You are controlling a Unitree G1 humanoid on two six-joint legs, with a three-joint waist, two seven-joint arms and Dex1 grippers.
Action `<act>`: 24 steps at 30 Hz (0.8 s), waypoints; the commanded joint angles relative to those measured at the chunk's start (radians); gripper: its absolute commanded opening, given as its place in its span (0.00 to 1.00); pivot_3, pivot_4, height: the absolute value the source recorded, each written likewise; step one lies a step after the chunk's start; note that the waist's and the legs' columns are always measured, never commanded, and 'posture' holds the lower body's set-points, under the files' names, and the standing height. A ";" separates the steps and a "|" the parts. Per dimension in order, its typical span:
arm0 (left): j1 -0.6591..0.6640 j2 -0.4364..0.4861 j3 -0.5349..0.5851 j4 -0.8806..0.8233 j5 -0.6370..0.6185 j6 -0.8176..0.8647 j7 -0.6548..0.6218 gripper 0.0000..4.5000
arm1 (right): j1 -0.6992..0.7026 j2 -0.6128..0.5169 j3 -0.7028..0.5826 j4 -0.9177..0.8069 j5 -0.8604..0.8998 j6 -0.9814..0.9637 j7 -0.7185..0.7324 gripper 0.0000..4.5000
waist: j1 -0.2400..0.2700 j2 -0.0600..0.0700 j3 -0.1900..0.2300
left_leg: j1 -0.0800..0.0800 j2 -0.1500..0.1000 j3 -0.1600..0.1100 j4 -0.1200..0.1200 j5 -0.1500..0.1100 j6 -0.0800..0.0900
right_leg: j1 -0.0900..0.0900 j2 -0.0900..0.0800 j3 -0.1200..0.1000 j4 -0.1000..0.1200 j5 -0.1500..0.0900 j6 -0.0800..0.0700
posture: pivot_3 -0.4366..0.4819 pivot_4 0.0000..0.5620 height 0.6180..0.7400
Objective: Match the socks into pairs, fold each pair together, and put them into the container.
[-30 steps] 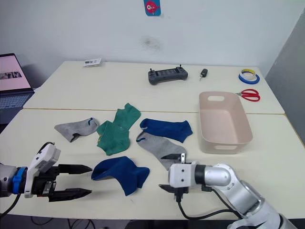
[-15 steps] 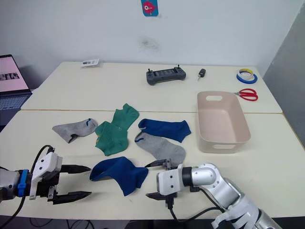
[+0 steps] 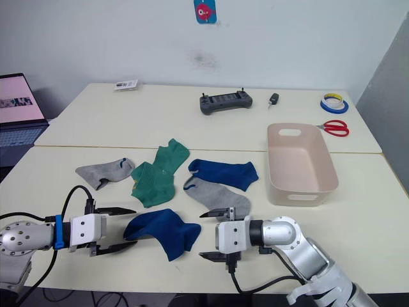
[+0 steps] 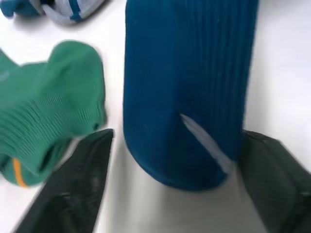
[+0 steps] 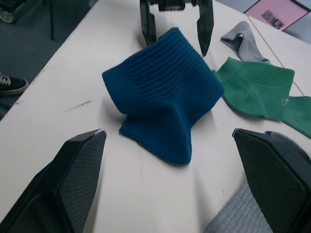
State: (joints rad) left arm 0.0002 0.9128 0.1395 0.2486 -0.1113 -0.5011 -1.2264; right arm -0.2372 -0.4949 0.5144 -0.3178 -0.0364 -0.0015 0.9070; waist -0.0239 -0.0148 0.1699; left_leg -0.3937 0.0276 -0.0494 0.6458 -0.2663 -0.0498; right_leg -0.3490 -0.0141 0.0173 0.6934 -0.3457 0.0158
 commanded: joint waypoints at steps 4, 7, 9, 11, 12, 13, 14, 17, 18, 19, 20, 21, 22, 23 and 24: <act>0.038 0.068 -0.050 -0.020 -0.016 0.022 -0.059 0.38 | 0.027 -0.011 -0.051 -0.069 0.040 0.023 -0.003 1.00 | -0.004 0.000 0.000 | 0.000 0.000 0.001 0.000 0.000 0.000 | 0.000 0.000 0.000 0.001 0.000 0.000 | 0.48 0.27 1.00; 0.080 0.144 -0.069 -0.162 -0.087 0.173 -0.143 0.15 | 0.039 -0.019 -0.067 -0.076 0.050 0.030 -0.006 1.00 | -0.009 -0.001 0.000 | 0.001 0.002 0.001 0.000 0.000 0.000 | -0.001 0.001 0.000 0.003 0.000 0.000 | 0.48 0.27 1.00; 0.082 0.205 -0.083 -0.270 -0.127 0.293 -0.188 0.01 | 0.050 -0.026 -0.082 -0.087 0.062 0.043 -0.004 1.00 | -0.009 -0.001 0.000 | 0.000 0.002 0.001 0.000 0.000 0.000 | -0.002 0.003 0.001 0.003 0.000 0.000 | 0.48 0.27 1.00; 0.047 0.253 -0.096 -0.364 -0.167 0.434 -0.212 0.00 | 0.062 -0.029 -0.101 -0.108 0.080 0.064 -0.004 1.00 | -0.008 -0.002 0.001 | 0.000 0.002 0.001 0.000 0.000 0.000 | -0.002 0.004 0.001 0.003 0.000 -0.001 | 0.48 0.27 1.00; 0.028 0.273 -0.099 -0.410 -0.199 0.526 -0.216 0.00 | 0.068 -0.030 -0.109 -0.124 0.094 0.079 -0.006 1.00 | -0.006 -0.002 0.001 | -0.001 0.002 0.001 0.000 0.000 0.000 | -0.002 0.006 0.001 0.003 -0.001 -0.001 | 0.48 0.27 1.00; 0.011 0.293 -0.100 -0.453 -0.240 0.620 -0.222 0.00 | 0.076 -0.032 -0.117 -0.140 0.108 0.095 -0.007 1.00 | -0.005 -0.002 0.001 | -0.001 0.002 0.000 0.000 0.000 0.000 | -0.002 0.007 0.001 0.003 -0.001 -0.001 | 0.48 0.27 1.00; -0.003 0.311 -0.098 -0.492 -0.282 0.702 -0.231 0.00 | 0.085 -0.037 -0.122 -0.157 0.116 0.108 -0.007 1.00 | -0.005 -0.002 0.001 | -0.001 0.002 0.000 0.001 0.000 0.000 | -0.002 0.007 0.001 0.003 -0.001 -0.001 | 0.48 0.27 1.00; -0.096 0.337 -0.096 -0.590 -0.449 0.969 -0.227 0.00 | 0.125 -0.055 -0.122 -0.196 0.123 0.119 -0.005 1.00 | -0.006 -0.003 0.001 | -0.002 0.002 0.000 0.001 0.000 0.000 | -0.002 0.008 0.001 0.002 -0.001 0.000 | 0.48 0.27 1.00; -0.138 0.332 -0.102 -0.602 -0.491 1.039 -0.220 0.00 | 0.137 -0.060 -0.119 -0.203 0.124 0.122 -0.004 1.00 | -0.005 -0.003 0.001 | -0.002 0.002 0.000 0.001 0.000 0.000 | -0.002 0.008 0.000 0.002 -0.001 0.000 | 0.48 0.27 1.00; -0.185 0.324 -0.113 -0.600 -0.518 1.097 -0.215 0.00 | 0.146 -0.061 -0.114 -0.209 0.125 0.127 -0.006 1.00 | -0.005 -0.003 0.002 | -0.003 0.002 -0.001 0.001 0.000 0.000 | -0.002 0.008 0.000 0.002 -0.001 0.000 | 0.48 0.27 1.00; -0.226 0.312 -0.124 -0.593 -0.531 1.137 -0.209 0.00 | 0.154 -0.058 -0.111 -0.212 0.127 0.136 -0.009 1.00 | -0.006 -0.003 0.002 | -0.003 0.002 -0.001 0.001 0.000 0.000 | -0.002 0.009 0.001 0.002 -0.001 0.000 | 0.48 0.27 1.00; -0.265 0.299 -0.138 -0.582 -0.537 1.171 -0.201 0.00 | 0.160 -0.050 -0.108 -0.215 0.133 0.152 -0.017 1.00 | -0.006 -0.003 0.002 | -0.002 0.002 -0.001 0.001 0.000 0.000 | -0.002 0.009 0.001 0.003 -0.001 0.000 | 0.48 0.27 1.00; -0.295 0.290 -0.149 -0.572 -0.541 1.199 -0.197 0.00 | 0.164 -0.036 -0.107 -0.217 0.143 0.173 -0.029 1.00 | -0.007 -0.003 0.002 | -0.002 0.002 0.000 0.001 0.000 0.000 | -0.002 0.009 0.001 0.003 -0.001 0.000 | 0.48 0.27 1.00; -0.319 0.281 -0.158 -0.564 -0.546 1.225 -0.191 0.00 | 0.168 -0.022 -0.108 -0.219 0.153 0.193 -0.040 1.00 | -0.009 -0.003 0.002 | -0.002 0.001 0.000 0.001 0.000 0.000 | -0.002 0.010 0.001 0.003 -0.001 0.000 | 0.48 0.27 1.00; -0.344 0.269 -0.164 -0.557 -0.553 1.252 -0.184 0.00 | 0.170 -0.008 -0.107 -0.218 0.161 0.211 -0.050 1.00 | -0.011 -0.003 0.002 | -0.002 0.001 0.000 0.001 0.000 0.000 | -0.002 0.011 0.002 0.003 -0.001 0.000 | 0.48 0.27 1.00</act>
State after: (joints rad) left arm -0.3247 1.1886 -0.0181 -0.3127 -0.6423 0.7073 -1.4218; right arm -0.0630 -0.5177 0.4144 -0.4964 0.0954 0.1889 0.8758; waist -0.0349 -0.0178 0.1714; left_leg -0.3954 0.0294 -0.0494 0.6469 -0.2663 -0.0497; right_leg -0.3520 -0.0015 0.0196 0.6966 -0.3467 0.0159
